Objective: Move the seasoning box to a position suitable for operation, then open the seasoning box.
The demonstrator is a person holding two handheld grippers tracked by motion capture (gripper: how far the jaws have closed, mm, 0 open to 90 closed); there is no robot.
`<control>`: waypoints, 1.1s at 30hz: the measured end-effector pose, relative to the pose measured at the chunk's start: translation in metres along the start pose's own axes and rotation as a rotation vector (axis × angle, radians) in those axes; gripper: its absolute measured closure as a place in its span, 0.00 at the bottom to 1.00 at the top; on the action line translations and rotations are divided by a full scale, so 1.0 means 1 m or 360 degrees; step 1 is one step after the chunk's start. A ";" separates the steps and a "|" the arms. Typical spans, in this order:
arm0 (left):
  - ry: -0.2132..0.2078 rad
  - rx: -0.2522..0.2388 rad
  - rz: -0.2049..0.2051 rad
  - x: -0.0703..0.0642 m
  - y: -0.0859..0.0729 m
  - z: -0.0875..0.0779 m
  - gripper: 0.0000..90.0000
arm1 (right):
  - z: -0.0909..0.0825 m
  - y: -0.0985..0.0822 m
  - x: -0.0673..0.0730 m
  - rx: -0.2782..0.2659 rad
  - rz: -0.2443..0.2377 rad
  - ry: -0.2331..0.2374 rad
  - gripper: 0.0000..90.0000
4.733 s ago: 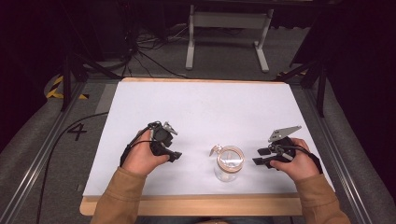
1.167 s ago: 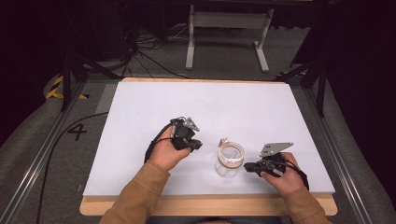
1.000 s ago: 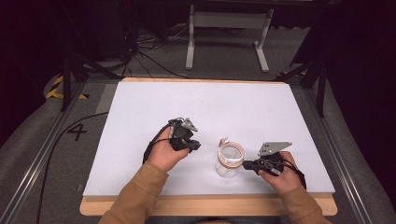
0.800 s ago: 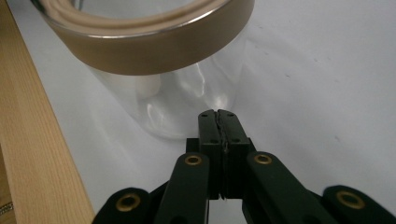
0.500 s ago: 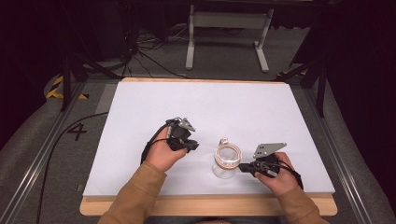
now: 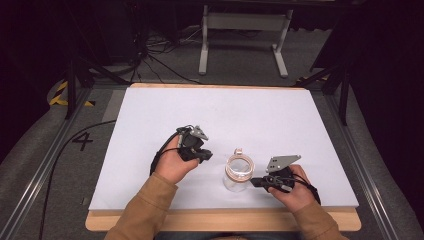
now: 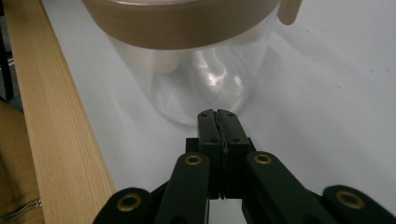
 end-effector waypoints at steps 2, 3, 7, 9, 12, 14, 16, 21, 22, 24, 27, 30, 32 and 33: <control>-0.0025 -0.0053 0.0001 -0.001 0.003 -0.002 0.95 | -0.003 -0.002 -0.001 -0.0002 0.0016 -0.0016 1.00; -0.0044 -0.0073 0.0007 -0.002 0.006 -0.003 0.96 | -0.005 -0.004 -0.002 -0.0007 0.0014 -0.0025 1.00; -0.0143 -0.0183 0.0024 -0.007 0.018 -0.005 0.96 | -0.013 -0.011 -0.004 -0.0021 0.0061 -0.0065 1.00; -0.0175 -0.0226 0.0021 -0.009 0.022 -0.004 0.96 | -0.016 -0.012 -0.004 -0.0023 0.0073 -0.0077 1.00; -0.0224 -0.0303 0.0024 -0.013 0.029 -0.001 0.96 | -0.022 -0.018 -0.004 -0.0031 0.0100 -0.0114 1.00; -0.0243 -0.0372 0.0025 -0.014 0.033 0.002 0.97 | -0.025 -0.020 -0.003 -0.0033 0.0108 -0.0124 1.00; -0.0253 -0.0416 0.0017 -0.015 0.036 0.005 0.97 | -0.026 -0.021 -0.002 -0.0036 0.0106 -0.0133 1.00; -0.0323 -0.0472 -0.0015 -0.014 0.042 0.014 0.98 | -0.026 -0.023 -0.001 -0.0032 0.0116 -0.0135 1.00; -0.0335 -0.0478 -0.0023 -0.015 0.043 0.017 0.98 | -0.026 -0.024 -0.001 -0.0030 0.0116 -0.0133 1.00; -0.0351 -0.0482 -0.0021 -0.014 0.044 0.021 0.98 | -0.026 -0.024 0.000 -0.0033 0.0118 -0.0134 1.00; -0.0390 -0.0488 -0.0040 -0.015 0.044 0.026 0.98 | -0.025 -0.023 0.000 -0.0038 0.0110 -0.0133 1.00; -0.0395 -0.0489 -0.0036 -0.017 0.045 0.028 0.98 | -0.025 -0.023 0.001 -0.0040 0.0109 -0.0126 1.00; -0.0413 -0.0484 -0.0036 -0.019 0.044 0.030 0.98 | -0.025 -0.022 0.002 -0.0044 0.0104 -0.0123 1.00; -0.0415 -0.0482 -0.0027 -0.019 0.044 0.031 0.97 | -0.025 -0.022 0.002 -0.0048 0.0099 -0.0124 1.00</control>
Point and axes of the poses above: each handheld gripper's, and its own axes: z roughly forward along the jaws, y roughly out of its top, x roughly to its left, the point moved 3 cm from there along z, roughly forward along the jaws, and after that the axes turned 6 degrees about -z, right-handed, at the moved point
